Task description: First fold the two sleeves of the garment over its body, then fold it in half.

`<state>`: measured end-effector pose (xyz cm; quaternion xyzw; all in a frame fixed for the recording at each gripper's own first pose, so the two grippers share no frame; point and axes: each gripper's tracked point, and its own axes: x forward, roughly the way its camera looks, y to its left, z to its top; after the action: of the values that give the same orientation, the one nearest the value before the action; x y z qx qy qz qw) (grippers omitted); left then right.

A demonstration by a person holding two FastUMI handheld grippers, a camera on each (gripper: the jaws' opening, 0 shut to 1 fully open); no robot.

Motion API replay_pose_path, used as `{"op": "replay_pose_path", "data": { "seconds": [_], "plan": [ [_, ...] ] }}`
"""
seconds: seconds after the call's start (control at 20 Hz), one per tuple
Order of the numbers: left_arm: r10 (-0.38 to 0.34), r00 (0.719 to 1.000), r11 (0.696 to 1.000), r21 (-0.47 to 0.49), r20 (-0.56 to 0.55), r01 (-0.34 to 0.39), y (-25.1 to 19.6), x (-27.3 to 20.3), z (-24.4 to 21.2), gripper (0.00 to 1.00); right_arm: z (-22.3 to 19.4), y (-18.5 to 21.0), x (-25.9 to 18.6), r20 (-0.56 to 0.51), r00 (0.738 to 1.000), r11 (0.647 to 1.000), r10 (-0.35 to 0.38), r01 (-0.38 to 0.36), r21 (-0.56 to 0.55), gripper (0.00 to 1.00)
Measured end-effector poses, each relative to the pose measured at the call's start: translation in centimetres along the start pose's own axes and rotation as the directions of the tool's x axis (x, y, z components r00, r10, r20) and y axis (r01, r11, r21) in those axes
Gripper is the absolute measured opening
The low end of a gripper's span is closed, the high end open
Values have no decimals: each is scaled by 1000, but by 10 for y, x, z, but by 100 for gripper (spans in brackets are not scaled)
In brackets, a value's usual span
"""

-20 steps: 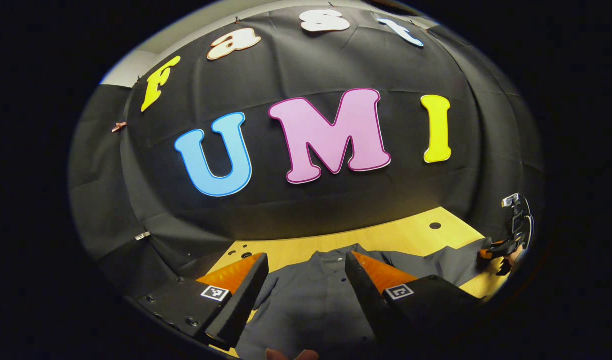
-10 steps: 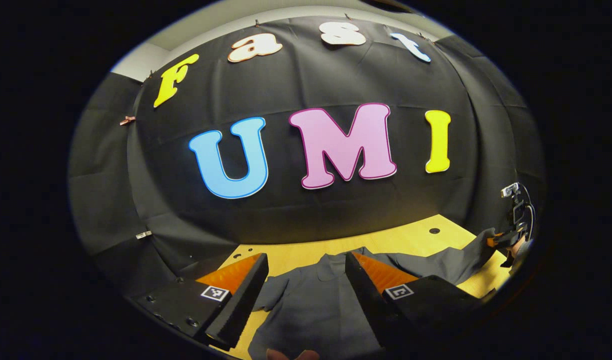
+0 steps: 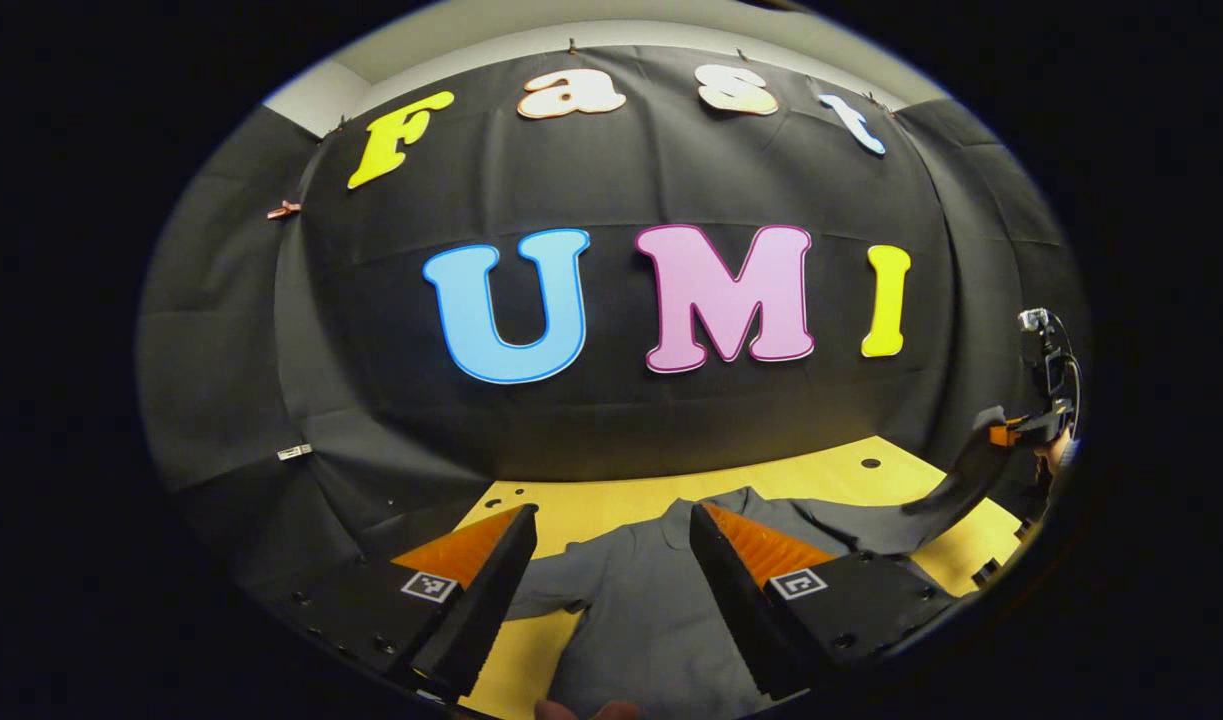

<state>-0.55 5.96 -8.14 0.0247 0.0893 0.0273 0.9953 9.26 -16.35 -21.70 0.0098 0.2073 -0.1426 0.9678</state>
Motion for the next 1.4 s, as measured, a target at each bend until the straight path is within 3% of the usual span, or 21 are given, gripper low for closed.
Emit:
{"op": "replay_pose_path", "data": {
  "seconds": [0.35, 0.7, 1.0, 1.4],
  "plan": [
    [57, 998, 998, -13, 0, -57, 73, -10, -20, 97, 52, 105, -33, 109, 987, 993, 114, -116, 9, 8],
    [91, 995, 995, -32, -35, -92, 125, -17, -54, 97, 69, 232, -51, 155, 941, 954, 300, -296, -50, 8],
    [105, 991, 994, -28, -80, -107, 167, -9, -87, 98, 45, 325, -50, 115, 910, 917, 398, -390, -90, 8],
    [75, 988, 994, -70, -138, -86, 208, 34, -142, 97, -21, 415, -26, 16, 896, 891, 444, -439, -117, 8]
  ]
}}
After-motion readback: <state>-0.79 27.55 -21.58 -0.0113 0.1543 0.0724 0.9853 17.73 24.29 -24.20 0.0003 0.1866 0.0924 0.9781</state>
